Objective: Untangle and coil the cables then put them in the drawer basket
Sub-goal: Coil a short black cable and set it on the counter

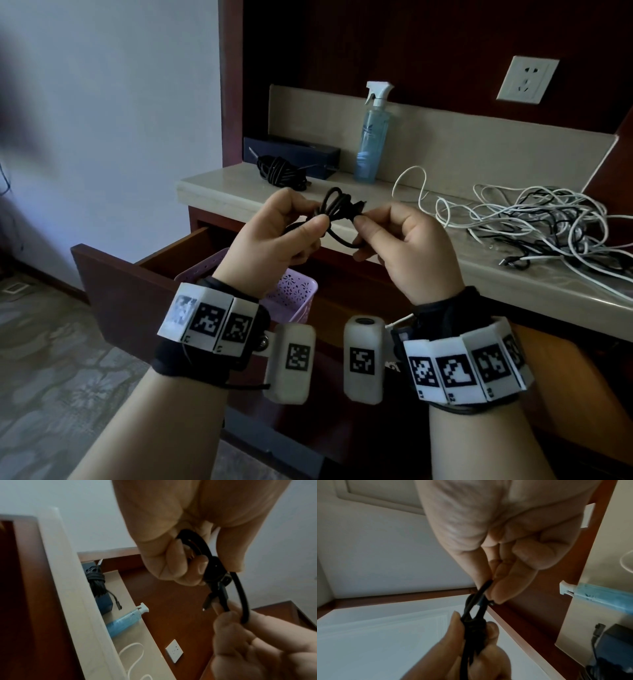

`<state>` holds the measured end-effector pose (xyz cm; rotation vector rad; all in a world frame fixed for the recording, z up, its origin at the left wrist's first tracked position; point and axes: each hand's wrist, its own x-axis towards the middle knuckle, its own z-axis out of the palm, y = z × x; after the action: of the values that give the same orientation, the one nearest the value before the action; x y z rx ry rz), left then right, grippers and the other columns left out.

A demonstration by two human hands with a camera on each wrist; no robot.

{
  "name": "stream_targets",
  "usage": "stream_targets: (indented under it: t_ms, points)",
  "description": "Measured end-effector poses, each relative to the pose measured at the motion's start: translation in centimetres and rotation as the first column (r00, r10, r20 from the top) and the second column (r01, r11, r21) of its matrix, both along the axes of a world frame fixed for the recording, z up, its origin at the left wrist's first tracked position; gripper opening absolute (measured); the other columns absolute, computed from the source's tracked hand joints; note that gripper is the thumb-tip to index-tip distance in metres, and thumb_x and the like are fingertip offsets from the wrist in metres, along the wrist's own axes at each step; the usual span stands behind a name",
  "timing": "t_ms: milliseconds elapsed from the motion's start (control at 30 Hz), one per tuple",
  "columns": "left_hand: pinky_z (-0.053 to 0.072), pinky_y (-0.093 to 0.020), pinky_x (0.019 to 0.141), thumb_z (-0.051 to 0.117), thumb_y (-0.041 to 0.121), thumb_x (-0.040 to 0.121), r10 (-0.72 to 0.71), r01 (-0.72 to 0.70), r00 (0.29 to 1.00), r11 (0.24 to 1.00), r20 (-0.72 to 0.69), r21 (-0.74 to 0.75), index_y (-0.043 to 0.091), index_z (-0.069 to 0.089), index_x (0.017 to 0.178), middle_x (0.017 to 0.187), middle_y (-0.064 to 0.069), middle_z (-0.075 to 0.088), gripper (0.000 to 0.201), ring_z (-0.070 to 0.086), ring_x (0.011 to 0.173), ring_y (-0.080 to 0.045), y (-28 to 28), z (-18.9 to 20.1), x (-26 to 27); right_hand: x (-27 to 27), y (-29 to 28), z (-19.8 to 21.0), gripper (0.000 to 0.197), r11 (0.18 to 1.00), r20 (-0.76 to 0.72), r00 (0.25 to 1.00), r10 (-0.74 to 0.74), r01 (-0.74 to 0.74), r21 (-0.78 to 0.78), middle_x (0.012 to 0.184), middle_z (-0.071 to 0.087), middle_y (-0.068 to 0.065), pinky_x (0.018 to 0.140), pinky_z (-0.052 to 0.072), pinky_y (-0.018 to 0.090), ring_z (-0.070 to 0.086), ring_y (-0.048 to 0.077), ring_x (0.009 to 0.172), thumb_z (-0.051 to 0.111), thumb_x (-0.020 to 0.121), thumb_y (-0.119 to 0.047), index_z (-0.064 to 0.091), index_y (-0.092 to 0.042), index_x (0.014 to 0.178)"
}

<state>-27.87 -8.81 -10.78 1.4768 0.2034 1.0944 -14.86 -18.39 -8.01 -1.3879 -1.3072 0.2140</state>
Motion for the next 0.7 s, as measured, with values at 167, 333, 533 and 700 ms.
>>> stream_targets:
  t_ms: [167, 333, 533, 700]
  points:
    - [0.040, -0.010, 0.059, 0.068, 0.028, 0.079, 0.167, -0.096, 0.959, 0.951, -0.228, 0.295, 0.025, 0.053, 0.084, 0.071, 0.018, 0.061, 0.017, 0.053, 0.059, 0.004, -0.4, 0.8, -0.7, 0.7, -0.6, 0.3, 0.012, 0.995, 0.264, 0.959, -0.101, 0.101, 0.014, 0.061, 0.065, -0.004, 0.064, 0.052, 0.032, 0.063, 0.013, 0.058, 0.066, 0.084, -0.020, 0.063, -0.017, 0.072]
    - [0.043, -0.008, 0.067, 0.067, 0.022, 0.083, 0.285, -0.142, 0.923, 0.877, -0.260, 0.459, 0.031, 0.051, 0.082, 0.077, 0.023, 0.061, 0.019, 0.056, 0.067, 0.006, -0.3, 1.3, -0.8, 0.6, 0.0, 0.0, 0.014, 0.989, 0.198, 0.971, -0.135, 0.122, 0.078, 0.059, 0.064, -0.009, 0.063, 0.053, 0.026, 0.063, 0.006, 0.056, 0.067, 0.083, -0.018, 0.061, -0.019, 0.070]
    - [0.042, -0.010, 0.066, 0.071, 0.036, 0.075, 0.134, -0.036, 0.957, 0.936, -0.259, 0.349, 0.026, 0.055, 0.087, 0.082, 0.024, 0.065, 0.023, 0.058, 0.066, 0.005, 0.2, 1.1, -0.9, 1.2, -0.2, 0.4, 0.009, 0.986, 0.399, 0.914, -0.072, 0.005, 0.166, 0.069, 0.060, -0.013, 0.061, 0.043, 0.016, 0.057, 0.009, 0.068, 0.064, 0.079, -0.023, 0.065, -0.015, 0.077]
    - [0.042, -0.012, 0.064, 0.078, 0.038, 0.071, 0.160, -0.062, 0.945, 0.944, -0.286, 0.323, 0.029, 0.056, 0.084, 0.073, 0.022, 0.065, 0.027, 0.057, 0.064, 0.004, 0.5, 0.9, -0.6, 1.0, 0.5, -0.8, 0.014, 0.985, 0.276, 0.954, -0.120, 0.080, 0.153, 0.067, 0.066, -0.002, 0.060, 0.050, 0.031, 0.061, 0.012, 0.061, 0.070, 0.081, -0.022, 0.060, -0.018, 0.072]
